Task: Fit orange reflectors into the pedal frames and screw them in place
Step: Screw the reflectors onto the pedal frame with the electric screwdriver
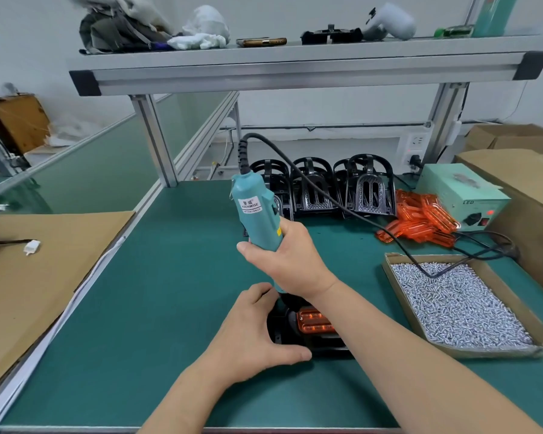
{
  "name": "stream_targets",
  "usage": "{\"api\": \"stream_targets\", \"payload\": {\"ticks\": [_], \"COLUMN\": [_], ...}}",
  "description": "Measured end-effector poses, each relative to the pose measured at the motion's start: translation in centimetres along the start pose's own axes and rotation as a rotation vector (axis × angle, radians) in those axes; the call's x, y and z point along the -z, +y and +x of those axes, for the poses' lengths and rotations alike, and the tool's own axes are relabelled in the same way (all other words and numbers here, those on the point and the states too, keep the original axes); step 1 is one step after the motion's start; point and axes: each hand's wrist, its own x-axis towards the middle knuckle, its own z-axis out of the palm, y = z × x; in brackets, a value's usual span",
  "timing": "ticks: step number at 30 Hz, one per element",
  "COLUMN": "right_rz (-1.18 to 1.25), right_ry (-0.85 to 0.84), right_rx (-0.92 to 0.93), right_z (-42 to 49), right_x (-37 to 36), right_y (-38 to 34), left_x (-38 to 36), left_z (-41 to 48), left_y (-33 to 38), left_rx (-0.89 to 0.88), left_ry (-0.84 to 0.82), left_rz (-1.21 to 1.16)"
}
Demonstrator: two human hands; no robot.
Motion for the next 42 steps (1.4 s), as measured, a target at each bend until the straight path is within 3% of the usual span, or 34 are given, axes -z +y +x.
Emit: {"api": "stream_targets", "payload": {"ticks": [11, 18, 21, 31, 34, 38, 42], "right_rz": [0.083, 0.234, 0.214, 0.153, -0.183, -0.578, -0.384], "right_ry": [0.015, -0.111, 0.036, 0.832, 1.029, 1.1, 1.062], "right_rx": [-0.014, 0.071, 0.095, -0.077, -0.229, -0.232, -0.36], "right_z": [-0.5, -0.3, 0.5, 0.2, -0.4, -2.1, -2.4], "right_x": [2.3, 4.5, 6.3, 19.2, 23.8, 27.4, 26.5], "right_y": [-0.3, -2.7, -4.5, -2.0, -0.4, 0.6, 2.1], "left_x": [0.1, 0.2, 0.1, 0.1, 0.3, 0.4, 0.5], "left_z": [0.1, 0.6, 0.4, 0.4, 0.5, 0.8, 1.5], "left_y": [-0.2, -0.3, -0.6, -0.6, -0.5, -0.4, 0.0], "left_rx": [-0.018, -0.003, 0.021, 0.006, -0.016, -0.017, -0.021], "left_ry": [-0.013, -0.036, -0.03, -0.019, -0.018, -0.038, -0.117], "left_rz": [0.014, 0.041, 0.035, 0.086, 0.142, 0.225, 0.344]}}
